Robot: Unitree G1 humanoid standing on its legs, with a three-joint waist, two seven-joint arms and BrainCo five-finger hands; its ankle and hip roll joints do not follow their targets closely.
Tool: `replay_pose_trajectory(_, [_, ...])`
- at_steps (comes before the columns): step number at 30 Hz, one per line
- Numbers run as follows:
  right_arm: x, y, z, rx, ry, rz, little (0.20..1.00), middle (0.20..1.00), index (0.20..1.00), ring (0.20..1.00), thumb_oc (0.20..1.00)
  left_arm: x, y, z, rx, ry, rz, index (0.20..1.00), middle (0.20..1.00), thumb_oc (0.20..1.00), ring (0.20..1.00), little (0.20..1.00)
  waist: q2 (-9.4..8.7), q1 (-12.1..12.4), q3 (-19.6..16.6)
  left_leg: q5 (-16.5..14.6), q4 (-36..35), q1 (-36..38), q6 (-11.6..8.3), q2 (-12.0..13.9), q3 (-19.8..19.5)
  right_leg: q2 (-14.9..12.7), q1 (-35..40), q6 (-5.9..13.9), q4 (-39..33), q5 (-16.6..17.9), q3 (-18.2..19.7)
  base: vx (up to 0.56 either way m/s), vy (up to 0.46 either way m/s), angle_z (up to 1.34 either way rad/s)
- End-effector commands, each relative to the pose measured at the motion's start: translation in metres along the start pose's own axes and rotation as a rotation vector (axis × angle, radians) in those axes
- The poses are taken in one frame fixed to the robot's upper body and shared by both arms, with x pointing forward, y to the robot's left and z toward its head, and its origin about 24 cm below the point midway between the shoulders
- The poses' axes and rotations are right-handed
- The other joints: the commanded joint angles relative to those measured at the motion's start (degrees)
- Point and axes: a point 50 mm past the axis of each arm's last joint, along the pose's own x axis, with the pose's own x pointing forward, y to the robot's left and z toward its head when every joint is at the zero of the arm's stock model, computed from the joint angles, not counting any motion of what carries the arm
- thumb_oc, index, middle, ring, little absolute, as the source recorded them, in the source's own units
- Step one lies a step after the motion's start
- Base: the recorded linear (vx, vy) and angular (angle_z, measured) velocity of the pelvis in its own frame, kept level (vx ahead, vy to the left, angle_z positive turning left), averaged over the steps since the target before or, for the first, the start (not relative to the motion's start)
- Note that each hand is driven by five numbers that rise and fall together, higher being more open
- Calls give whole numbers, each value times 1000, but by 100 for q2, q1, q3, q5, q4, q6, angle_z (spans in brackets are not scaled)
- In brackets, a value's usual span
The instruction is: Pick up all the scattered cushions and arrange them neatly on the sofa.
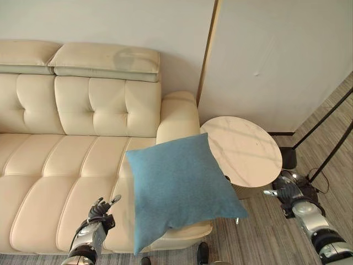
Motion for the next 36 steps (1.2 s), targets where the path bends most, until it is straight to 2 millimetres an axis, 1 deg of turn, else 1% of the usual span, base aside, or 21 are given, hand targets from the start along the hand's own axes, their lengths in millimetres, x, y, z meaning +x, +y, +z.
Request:
replay_pose_trajectory(1, [4, 19, 28, 17, -74, 19, 1000, 1000, 1000, 1000, 1000, 6, -14, 18, -19, -32, -13, 1000, 1000, 1000, 1000, 1000, 22, -61, 206, -304, 12, -120, -7, 13, -42, -358, 528, 414, 104, -1156, -67, 0, 0, 0])
replay_pose_trajectory(5, [-3, 63, 54, 83, -154, 132, 1000, 1000, 1000, 1000, 1000, 4, -41, 16, -11, -27, -82, 1000, 1000, 1000, 1000, 1000, 6, -72, 292, -314, 21, -184, 11, 18, -39, -358, 422, 398, 128, -1141, -15, -15, 12, -2])
replay_pose_trajectory(6, [-3, 63, 54, 83, -153, 132, 1000, 1000, 1000, 1000, 1000, 4, -41, 16, -11, -26, -82, 1000, 1000, 1000, 1000, 1000, 5, -71, 291, -315, 22, -186, 11, 18, -38, -358, 419, 398, 130, -1141, -13, -71, 8, -4])
replay_pose_trajectory(7, [-10, 85, 69, 100, -207, 198, 1000, 1000, 1000, 1000, 1000, 3, -60, 18, 6, -34, -129, 1000, 1000, 1000, 1000, 1000, -20, -79, 386, -305, 42, -256, 21, 23, -35, -367, 336, 395, 151, -1124, 13, -82, 8, -3])
replay_pose_trajectory(10, [-22, 111, 88, 90, -282, 282, 1000, 1000, 1000, 1000, 1000, -1, -88, 25, 54, -62, -203, 1000, 1000, 1000, 1000, 1000, -57, -92, 531, -283, 86, -373, 35, 24, -36, -372, 200, 380, 200, -1099, 53, -102, 6, -8])
replay_pose_trajectory(11, [-31, 123, 103, 77, -349, 326, 1000, 1000, 1000, 1000, 1000, -4, -107, 35, 107, -104, -254, 1000, 1000, 1000, 1000, 1000, -98, -95, 671, -270, 137, -486, 39, 35, -32, -383, 84, 370, 254, -1080, 75, -174, 5, -14])
replay_pose_trajectory(12, [-37, 127, 118, 69, -414, 344, 1000, 1000, 1000, 1000, 1000, -8, -124, 47, 146, -158, -300, 1000, 1000, 1000, 1000, 1000, -128, -100, 808, -252, 192, -609, 42, 40, -36, -396, -34, 363, 300, -1053, 97, -202, 2, -9])
replay_pose_trajectory(14, [-44, 130, 136, 86, -484, 362, 1000, 1000, 1000, 1000, 1000, -13, -142, 59, 201, -212, -343, 1000, 1000, 1000, 1000, 1000, -162, -108, 948, -234, 243, -728, 44, 50, -32, -405, -167, 357, 360, -1017, 120, -140, 3, 0])
replay_pose_trajectory(16, [-49, 135, 147, 101, -522, 386, 1000, 1000, 1000, 1000, 1000, -20, -158, 69, 250, -265, -386, 1000, 1000, 1000, 1000, 1000, -201, -111, 1055, -215, 293, -838, 43, 53, -36, -410, -285, 351, 412, -989, 135, -95, -7, -3])
replay_pose_trajectory(18, [-54, 137, 154, 116, -550, 406, 1000, 1000, 1000, 1000, 1000, -25, -169, 73, 281, -293, -422, 1000, 1000, 1000, 1000, 1000, -226, -103, 1121, -205, 344, -906, 42, 56, -36, -419, -334, 344, 445, -975, 124, -65, -5, -4])
replay_pose_trajectory(19, [-58, 141, 158, 135, -568, 432, 1000, 1000, 1000, 1000, 1000, -32, -182, 74, 308, -322, -470, 1000, 1000, 1000, 1000, 1000, -241, -102, 1198, -199, 369, -948, 42, 59, -37, -434, -390, 341, 481, -967, 118, -65, 2, 0])
replay_pose_trajectory(20, [-61, 143, 160, 150, -580, 447, 1000, 1000, 1000, 1000, 1000, -35, -187, 74, 316, -334, -493, 1000, 1000, 1000, 1000, 1000, -249, -99, 1237, -196, 380, -975, 40, 62, -44, -442, -423, 339, 503, -960, 128, -64, -1, 2])
replay_pose_trajectory(21, [-65, 148, 161, 155, -588, 474, 1000, 1000, 1000, 1000, 1000, -39, -193, 71, 325, -333, -515, 1000, 1000, 1000, 1000, 1000, -264, -94, 1265, -193, 386, -993, 37, 64, -37, -446, -441, 339, 507, -953, 127, -32, -5, 3])
replay_pose_trajectory(22, [-65, 148, 161, 155, -588, 475, 1000, 1000, 1000, 1000, 1000, -39, -193, 71, 325, -332, -515, 1000, 1000, 1000, 1000, 1000, -264, -94, 1264, -194, 387, -994, 37, 64, -37, -446, -443, 339, 507, -953, 127, -33, -21, 2])
replay_pose_trajectory(23, [-72, 157, 164, 163, -601, 516, 1000, 1000, 1000, 1000, 1000, -46, -207, 64, 342, -331, -559, 1000, 1000, 1000, 1000, 1000, -292, -83, 1310, -187, 404, -1036, 32, 60, -40, -452, -477, 336, 503, -933, 132, 0, 0, 0])
replay_pose_trajectory(24, [-73, 160, 164, 158, -602, 525, 1000, 1000, 1000, 1000, 1000, -48, -210, 64, 347, -338, -568, 1000, 1000, 1000, 1000, 1000, -296, -79, 1322, -186, 407, -1039, 29, 61, -40, -454, -485, 335, 503, -928, 124, -30, -36, -2])
replay_pose_trajectory(25, [-75, 165, 166, 153, -606, 540, 837, 837, 837, 837, 837, -53, -217, 62, 355, -347, -589, 200, 200, 200, 200, 200, -311, -63, 1330, -185, 409, -1042, 21, 65, -38, -452, -493, 333, 497, -924, 110, 0, 0, 0])
replay_pose_trajectory(26, [-75, 165, 166, 153, -606, 540, 837, 837, 837, 837, 837, -53, -217, 62, 355, -347, -589, 200, 200, 200, 200, 200, -311, -63, 1330, -185, 409, -1042, 21, 65, -38, -452, -493, 333, 497, -924, 110, 0, 0, 0])
replay_pose_trajectory(27, [-76, 167, 168, 166, -610, 543, 200, 200, 200, 200, 200, -58, -221, 64, 348, -375, -600, 200, 200, 200, 200, 200, -309, -46, 1329, -187, 405, -1030, 17, 66, -40, -453, -478, 332, 488, -929, 101, 0, 0, 0])
replay_pose_trajectory(31, [-78, 166, 163, 245, -600, 530, 200, 200, 200, 200, 200, -67, -224, 67, 298, -425, -606, 200, 200, 200, 200, 200, -253, -24, 1315, -195, 376, -994, 22, 52, -53, -466, -435, 331, 479, -951, 73, 0, -1, 2])
replay_pose_trajectory(36, [-78, 158, 154, 299, -598, 491, 200, 200, 200, 200, 200, -77, -222, 71, 236, -471, -627, 200, 200, 200, 200, 200, -171, 2, 1244, -222, 329, -927, 56, -5, -101, -490, -349, 357, 445, -960, 46, 3, 6, 0])
